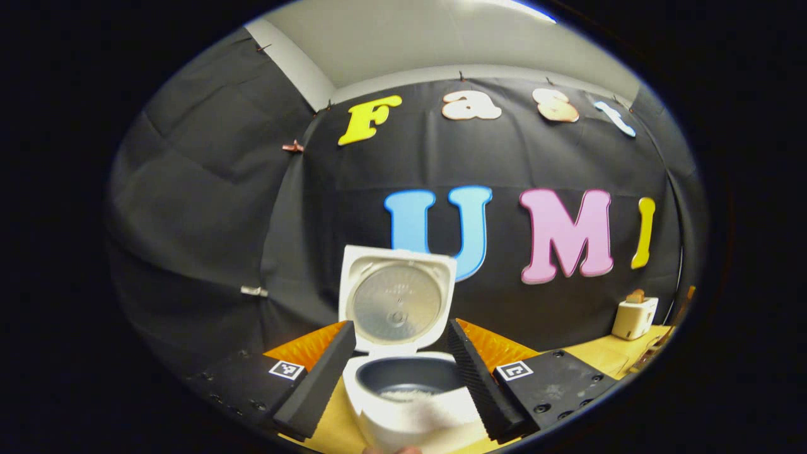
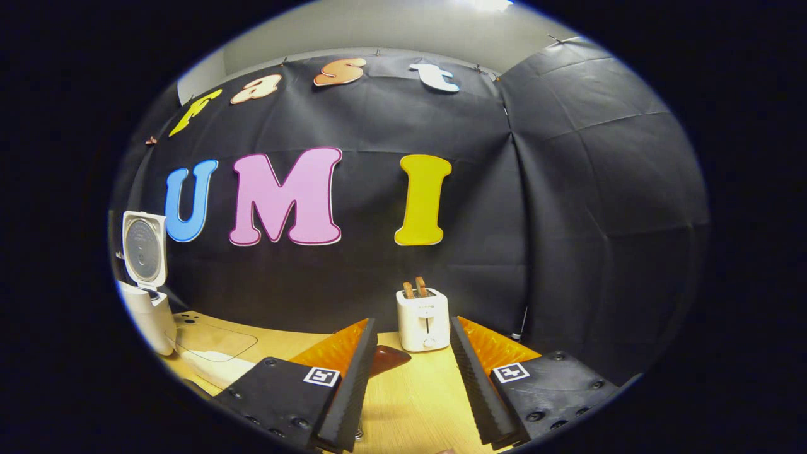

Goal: Close the left gripper, press the button to open the rice cooker; take a wooden spoon from the chopstick holder with the right hand, scoop a spoonful of rice and pour it into the rice cooker, then put the wooden spoon back into the chopstick holder.

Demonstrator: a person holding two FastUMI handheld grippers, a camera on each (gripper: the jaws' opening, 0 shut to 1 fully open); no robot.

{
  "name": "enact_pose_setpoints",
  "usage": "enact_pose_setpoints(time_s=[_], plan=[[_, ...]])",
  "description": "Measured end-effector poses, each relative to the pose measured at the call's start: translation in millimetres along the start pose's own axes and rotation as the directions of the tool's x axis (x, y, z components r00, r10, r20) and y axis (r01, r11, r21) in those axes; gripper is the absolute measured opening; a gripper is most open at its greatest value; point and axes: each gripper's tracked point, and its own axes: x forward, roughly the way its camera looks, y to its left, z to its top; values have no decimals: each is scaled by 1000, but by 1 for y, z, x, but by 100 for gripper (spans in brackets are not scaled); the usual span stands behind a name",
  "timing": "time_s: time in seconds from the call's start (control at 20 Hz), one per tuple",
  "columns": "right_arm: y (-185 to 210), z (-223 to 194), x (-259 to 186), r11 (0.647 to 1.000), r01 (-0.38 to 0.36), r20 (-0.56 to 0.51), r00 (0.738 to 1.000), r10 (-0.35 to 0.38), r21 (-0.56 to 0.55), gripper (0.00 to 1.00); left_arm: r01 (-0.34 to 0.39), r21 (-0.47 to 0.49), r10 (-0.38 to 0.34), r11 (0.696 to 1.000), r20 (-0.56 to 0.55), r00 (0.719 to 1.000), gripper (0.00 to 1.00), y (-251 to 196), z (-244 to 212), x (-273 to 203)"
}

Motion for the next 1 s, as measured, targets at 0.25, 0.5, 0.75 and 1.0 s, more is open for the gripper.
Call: enact_pose_setpoints(time_s=[0.25, 0.5, 0.75, 1.0], plan=[[-4, -9, -12, 995, -65, -19, 998, 66, 77, 73, -9, -30, 10, 1000, 49, 999, 95, 8, 67, 107], [-27, -8, -17, 995, -39, -12, 999, 40, 93, 73, -142, -29, 140, 989, -46, 989, 95, 49, 64, 221], [-36, 14, -22, 996, -35, 40, 999, 32, 81, 73, -227, 88, 237, 970, -129, 963, 94, 74, 46, 277], [-26, 17, -27, 992, -69, 42, 997, 65, 102, 73, -244, 143, 274, 959, -243, 931, 98, 77, 5, 277]])
